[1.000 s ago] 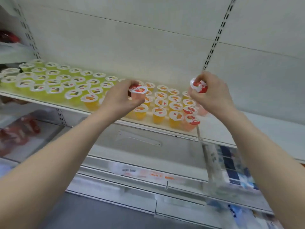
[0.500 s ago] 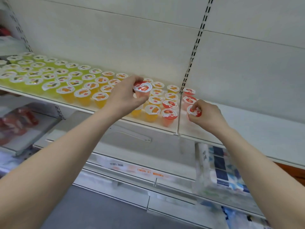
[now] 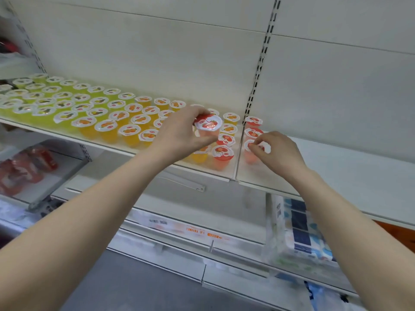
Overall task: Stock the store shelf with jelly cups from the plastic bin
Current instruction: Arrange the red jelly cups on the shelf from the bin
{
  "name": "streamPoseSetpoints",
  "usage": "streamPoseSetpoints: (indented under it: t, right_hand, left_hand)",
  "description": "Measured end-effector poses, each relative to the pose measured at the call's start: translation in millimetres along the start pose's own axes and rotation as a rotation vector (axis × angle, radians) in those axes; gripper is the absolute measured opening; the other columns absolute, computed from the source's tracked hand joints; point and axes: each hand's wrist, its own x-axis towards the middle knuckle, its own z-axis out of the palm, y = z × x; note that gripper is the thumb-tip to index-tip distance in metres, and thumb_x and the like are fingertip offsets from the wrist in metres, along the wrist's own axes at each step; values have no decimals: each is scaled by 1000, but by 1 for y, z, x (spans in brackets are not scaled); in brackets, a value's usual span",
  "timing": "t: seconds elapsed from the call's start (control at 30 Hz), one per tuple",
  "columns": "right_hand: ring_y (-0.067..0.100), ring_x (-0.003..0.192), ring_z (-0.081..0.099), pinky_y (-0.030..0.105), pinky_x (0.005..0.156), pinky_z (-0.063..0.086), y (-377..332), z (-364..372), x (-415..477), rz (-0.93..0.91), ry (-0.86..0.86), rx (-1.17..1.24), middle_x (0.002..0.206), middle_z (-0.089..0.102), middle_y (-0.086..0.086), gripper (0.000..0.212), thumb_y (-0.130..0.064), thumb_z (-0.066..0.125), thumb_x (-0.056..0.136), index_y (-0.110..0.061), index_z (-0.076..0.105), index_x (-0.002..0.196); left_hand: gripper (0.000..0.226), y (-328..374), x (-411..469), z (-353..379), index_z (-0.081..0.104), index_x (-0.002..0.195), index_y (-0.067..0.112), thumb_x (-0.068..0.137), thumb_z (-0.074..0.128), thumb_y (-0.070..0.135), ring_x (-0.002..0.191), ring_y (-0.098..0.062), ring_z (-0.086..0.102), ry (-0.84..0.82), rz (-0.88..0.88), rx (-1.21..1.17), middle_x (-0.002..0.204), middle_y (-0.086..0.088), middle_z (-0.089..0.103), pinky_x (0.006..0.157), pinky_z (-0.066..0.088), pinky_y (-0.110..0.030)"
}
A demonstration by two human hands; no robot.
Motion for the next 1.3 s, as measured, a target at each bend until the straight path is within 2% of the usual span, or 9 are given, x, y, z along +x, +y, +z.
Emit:
streamPoseSetpoints:
  t: [0.1,0.2,0.4,0.53,0.83,1.0,1.1,1.3]
  right_hand:
    - [26,115,50,35,92,40,14,-9,3,-68,85,-27,122,63,1,30,-40,52,96,-21,68,114]
    - [30,123,45,41,99,38,24,-18,8,-96,117,-117,128,59,5,35,-38,50,98,-20,63,125]
    - [31,129,42,43,100,36,29,-24,9,-94,114,-171,135,54,9,39,-38,49,99,-18,57,132]
    - [29,128,42,41,100,35,31,-22,7,-101,92,-156,134,55,7,39,-37,49,98,-20,56,133]
    - [29,130,41,41,103,32,29,-20,8,-115,69,-147,137,53,7,42,-35,47,100,-17,51,137]
    - [28,132,39,41,104,32,27,-21,12,-111,67,-151,139,52,7,42,-36,45,101,-16,50,138]
    - [29,130,41,42,102,33,22,-22,15,-129,78,-146,136,54,7,41,-35,45,101,-15,51,136]
    - [33,126,45,44,98,37,-2,-23,30,-210,111,-162,131,57,9,40,-31,47,99,-13,53,134]
  left_hand:
    - [58,18,4,16,63,117,28,69,68,61,102,-13,53,-33,139,123,107,8,61,89,42,-30]
    - [65,34,5,37,60,117,32,68,53,73,107,-19,49,-82,233,260,111,7,58,92,42,-39]
    - [61,51,-4,85,61,120,29,74,54,67,115,-24,51,-126,358,435,116,3,62,103,33,-49]
    - [58,48,-8,104,63,119,26,76,53,64,113,-25,52,-101,357,456,113,2,64,103,34,-52]
    - [53,40,-12,125,64,105,22,72,68,62,112,-28,54,-26,351,539,104,-1,68,103,33,-56]
    - [55,36,-10,123,65,105,25,70,65,67,114,-29,53,10,397,549,107,-1,67,106,29,-59]
    - [54,34,-7,117,67,104,25,76,57,69,112,-29,54,81,428,506,108,0,66,105,32,-55]
    - [41,10,10,75,67,102,24,89,49,58,108,-29,55,191,358,537,106,0,66,100,38,-49]
